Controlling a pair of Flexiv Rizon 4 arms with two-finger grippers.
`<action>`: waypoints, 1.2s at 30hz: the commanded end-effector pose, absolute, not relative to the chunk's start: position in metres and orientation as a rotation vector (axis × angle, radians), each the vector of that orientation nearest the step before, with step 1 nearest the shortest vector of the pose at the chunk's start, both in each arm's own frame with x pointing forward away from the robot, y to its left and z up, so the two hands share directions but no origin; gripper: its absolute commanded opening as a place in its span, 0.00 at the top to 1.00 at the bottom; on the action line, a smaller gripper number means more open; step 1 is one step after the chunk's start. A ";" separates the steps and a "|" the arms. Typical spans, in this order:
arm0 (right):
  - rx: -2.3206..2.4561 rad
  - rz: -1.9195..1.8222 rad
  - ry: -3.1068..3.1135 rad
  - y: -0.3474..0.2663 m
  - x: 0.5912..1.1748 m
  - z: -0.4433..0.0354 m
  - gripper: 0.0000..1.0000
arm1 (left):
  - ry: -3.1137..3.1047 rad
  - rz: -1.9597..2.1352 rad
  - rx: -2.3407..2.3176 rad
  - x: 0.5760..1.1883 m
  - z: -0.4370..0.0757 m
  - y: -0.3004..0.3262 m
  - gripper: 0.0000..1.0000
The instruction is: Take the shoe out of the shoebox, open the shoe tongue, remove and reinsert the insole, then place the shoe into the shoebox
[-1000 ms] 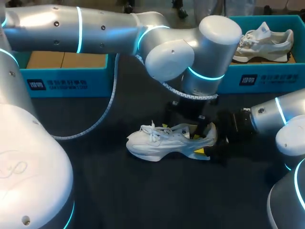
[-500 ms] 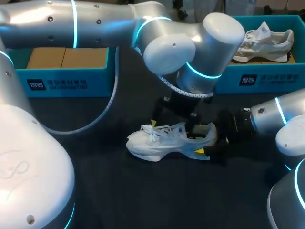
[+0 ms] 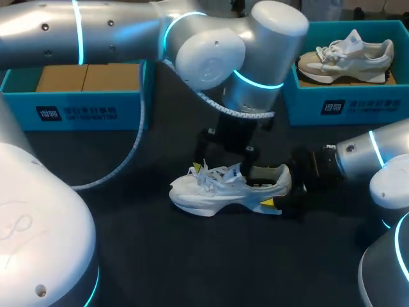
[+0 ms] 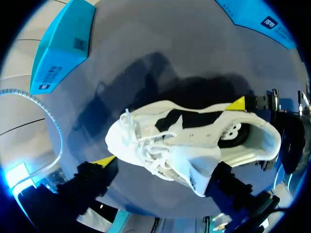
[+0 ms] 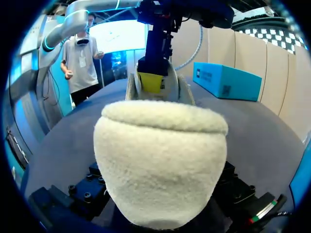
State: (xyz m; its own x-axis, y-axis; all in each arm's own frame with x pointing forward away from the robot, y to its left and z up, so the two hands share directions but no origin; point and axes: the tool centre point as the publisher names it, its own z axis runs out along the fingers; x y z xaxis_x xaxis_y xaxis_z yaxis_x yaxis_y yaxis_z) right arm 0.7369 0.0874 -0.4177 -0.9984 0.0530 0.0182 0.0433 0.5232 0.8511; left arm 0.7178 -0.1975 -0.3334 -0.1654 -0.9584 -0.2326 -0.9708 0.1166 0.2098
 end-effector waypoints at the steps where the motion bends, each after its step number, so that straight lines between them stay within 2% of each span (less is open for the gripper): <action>1: 0.088 1.523 2.732 0.093 0.736 -0.423 1.00 | 2.374 0.433 -2.060 0.714 -0.331 -0.186 0.55; 3: 0.088 1.523 2.732 0.093 0.736 -0.423 1.00 | 2.380 0.412 -2.069 0.713 -0.329 -0.184 0.65; 4: 0.088 1.523 2.732 0.093 0.736 -0.423 1.00 | 2.384 0.409 -2.075 0.712 -0.328 -0.183 0.79; 6: 0.088 1.523 2.732 0.093 0.736 -0.423 1.00 | 2.388 0.398 -2.089 0.712 -0.326 -0.180 0.86; 8: 0.088 1.523 2.732 0.093 0.736 -0.423 1.00 | 2.395 0.381 -2.107 0.712 -0.324 -0.177 0.89; 14: 0.088 1.523 2.732 0.093 0.736 -0.423 1.00 | 2.397 0.352 -2.113 0.715 -0.317 -0.170 0.89; 16: 0.088 1.523 2.732 0.093 0.736 -0.423 1.00 | 2.387 0.344 -2.122 0.716 -0.317 -0.166 1.00; 28: 0.088 1.523 2.732 0.093 0.736 -0.423 1.00 | 2.320 0.333 -2.199 0.717 -0.331 -0.139 1.00; 29: 0.088 1.523 2.732 0.093 0.736 -0.423 1.00 | 2.316 0.338 -2.202 0.718 -0.334 -0.137 0.97; 30: 0.088 1.523 2.732 0.093 0.736 -0.423 1.00 | 2.315 0.340 -2.203 0.718 -0.336 -0.135 0.87; 31: 0.088 1.523 2.732 0.093 0.736 -0.423 1.00 | 2.317 0.341 -2.185 0.718 -0.339 -0.134 0.71; 32: 0.088 1.523 2.732 0.093 0.736 -0.423 1.00 | 2.311 0.343 -2.184 0.718 -0.342 -0.132 0.65; 34: 0.088 1.523 2.732 0.093 0.736 -0.423 1.00 | 2.294 0.359 -2.198 0.719 -0.349 -0.130 0.69; 36: 0.088 1.523 2.732 0.093 0.736 -0.423 1.00 | 2.273 0.369 -2.210 0.719 -0.353 -0.128 0.67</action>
State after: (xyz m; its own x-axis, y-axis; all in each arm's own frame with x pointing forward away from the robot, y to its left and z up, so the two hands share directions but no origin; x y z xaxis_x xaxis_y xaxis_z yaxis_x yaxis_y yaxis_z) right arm 0.7369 0.0879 -0.4177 -0.9984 0.0528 0.0181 0.0431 0.5230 0.8512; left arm 0.7199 -0.1318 -0.3450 -0.0507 -0.9874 -0.1499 -0.9801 0.0203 0.1977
